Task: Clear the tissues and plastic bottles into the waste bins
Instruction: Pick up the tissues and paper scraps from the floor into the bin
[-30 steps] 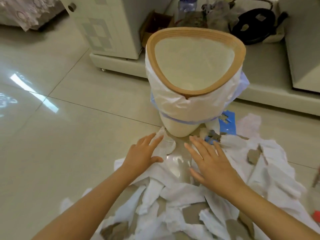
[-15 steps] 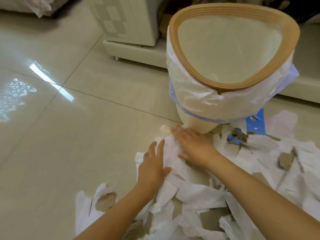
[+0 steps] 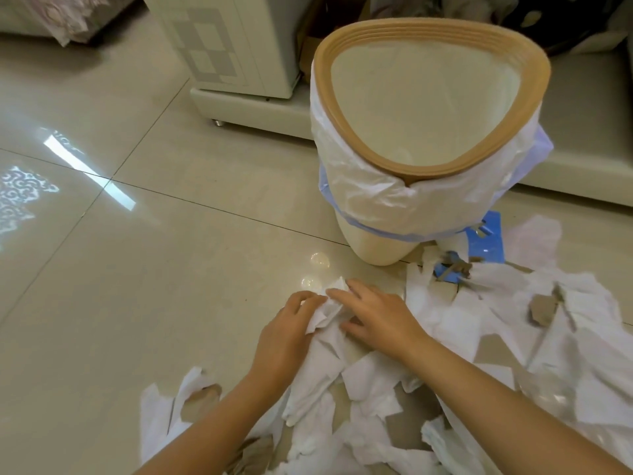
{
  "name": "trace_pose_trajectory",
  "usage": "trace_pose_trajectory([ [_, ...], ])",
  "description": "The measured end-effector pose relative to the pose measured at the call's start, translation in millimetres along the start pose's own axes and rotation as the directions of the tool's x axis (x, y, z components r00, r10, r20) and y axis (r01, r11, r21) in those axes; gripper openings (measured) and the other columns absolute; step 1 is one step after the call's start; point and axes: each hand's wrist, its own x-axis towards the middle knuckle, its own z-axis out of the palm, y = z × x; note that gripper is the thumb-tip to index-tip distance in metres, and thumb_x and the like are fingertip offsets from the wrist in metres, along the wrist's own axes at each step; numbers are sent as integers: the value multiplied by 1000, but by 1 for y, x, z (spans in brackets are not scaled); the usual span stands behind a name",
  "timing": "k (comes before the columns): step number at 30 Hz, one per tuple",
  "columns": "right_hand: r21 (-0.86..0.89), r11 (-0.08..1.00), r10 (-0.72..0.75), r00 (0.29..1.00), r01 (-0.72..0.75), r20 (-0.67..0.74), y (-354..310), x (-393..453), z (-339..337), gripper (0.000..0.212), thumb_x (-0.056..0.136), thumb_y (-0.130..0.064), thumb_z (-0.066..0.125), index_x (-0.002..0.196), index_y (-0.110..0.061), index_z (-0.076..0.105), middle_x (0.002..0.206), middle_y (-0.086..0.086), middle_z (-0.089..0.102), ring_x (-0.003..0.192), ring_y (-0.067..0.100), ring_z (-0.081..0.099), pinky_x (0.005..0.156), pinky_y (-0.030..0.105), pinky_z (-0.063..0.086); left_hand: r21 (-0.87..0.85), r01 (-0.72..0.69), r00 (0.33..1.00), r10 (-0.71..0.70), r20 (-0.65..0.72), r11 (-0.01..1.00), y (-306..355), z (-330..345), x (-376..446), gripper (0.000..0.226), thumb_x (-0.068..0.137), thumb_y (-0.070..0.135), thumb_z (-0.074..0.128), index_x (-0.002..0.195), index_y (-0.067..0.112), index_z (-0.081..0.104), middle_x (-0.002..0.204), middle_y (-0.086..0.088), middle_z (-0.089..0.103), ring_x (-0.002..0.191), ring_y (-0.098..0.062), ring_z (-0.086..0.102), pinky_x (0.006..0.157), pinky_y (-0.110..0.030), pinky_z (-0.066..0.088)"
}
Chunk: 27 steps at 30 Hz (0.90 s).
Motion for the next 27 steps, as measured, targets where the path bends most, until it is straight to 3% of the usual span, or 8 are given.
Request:
trace_pose_trajectory([
  [2, 18, 1000, -9, 996, 11, -88, -6, -7, -3, 47, 83, -25, 63, 128, -29, 48, 119, 5, 56, 85, 24, 61, 53, 38, 54, -21, -43, 999, 43, -13, 999, 6, -3, 1, 42, 84, 37, 37, 125, 29, 43, 129, 6, 51, 95, -12, 61, 62, -31, 55],
  [4, 38, 999, -7, 981, 14, -193, -7, -13, -9, 25, 84, -23, 56, 109, -21, 60, 102, 5, 61, 71, 24, 61, 44, 33, 50, -54, -60, 997, 57, -59, 997, 12, -7, 3, 37, 84, 38, 40, 119, 29, 44, 125, 9, 49, 94, -11, 60, 61, -31, 55],
  [6, 23, 1000, -11, 968, 18, -251, -7, -21, -19, 18, 83, -22, 49, 92, -16, 64, 89, 6, 62, 62, 24, 60, 39, 32, 46, -71, -93, 991, 86, -99, 993, 18, -14, 5, 28, 85, 37, 43, 112, 28, 46, 120, 13, 48, 90, -9, 59, 56, -29, 53],
  [9, -50, 998, -46, 941, 31, -336, -5, -36, -43, 21, 80, -19, 50, 90, -16, 68, 84, 5, 64, 59, 21, 59, 37, 28, 46, -56, -201, 970, 191, -151, 978, 26, -27, 6, 20, 88, 34, 47, 106, 26, 51, 112, 13, 51, 81, -7, 58, 52, -28, 51],
  [13, -109, 993, -97, 874, 51, -476, -11, -56, -85, 23, 83, -18, 53, 97, -13, 70, 93, 7, 67, 63, 21, 63, 45, 28, 52, -14, -305, 918, 291, -268, 952, 41, -50, 9, 17, 90, 24, 53, 107, 25, 53, 110, 11, 57, 79, -8, 60, 51, -29, 51],
  [19, -311, 946, -286, 681, 91, -674, -20, -78, -143, 25, 90, -15, 61, 115, -16, 58, 101, 13, 70, 73, 25, 68, 53, 34, 56, 286, -555, 662, 623, -416, 781, 74, -100, 23, 23, 93, 7, 60, 115, 14, 62, 113, -7, 70, 95, -18, 69, 67, -29, 58],
  [24, -346, 932, -347, 538, 107, -768, -30, -84, -189, 60, 79, -6, 75, 131, -14, 47, 110, 9, 69, 89, 20, 67, 69, 31, 57, 407, -616, 490, 732, -473, 675, 110, -148, 45, 32, 90, 3, 66, 120, 13, 62, 117, -9, 68, 102, -20, 68, 76, -31, 58],
  [27, -327, 939, -342, 406, 109, -847, -34, -73, -220, 63, 77, -10, 76, 132, -16, 45, 113, 2, 64, 94, 16, 63, 74, 28, 53, 430, -640, 419, 758, -500, 637, 130, -178, 68, 35, 89, 7, 68, 122, 13, 58, 119, -10, 66, 106, -21, 66, 77, -34, 59],
])
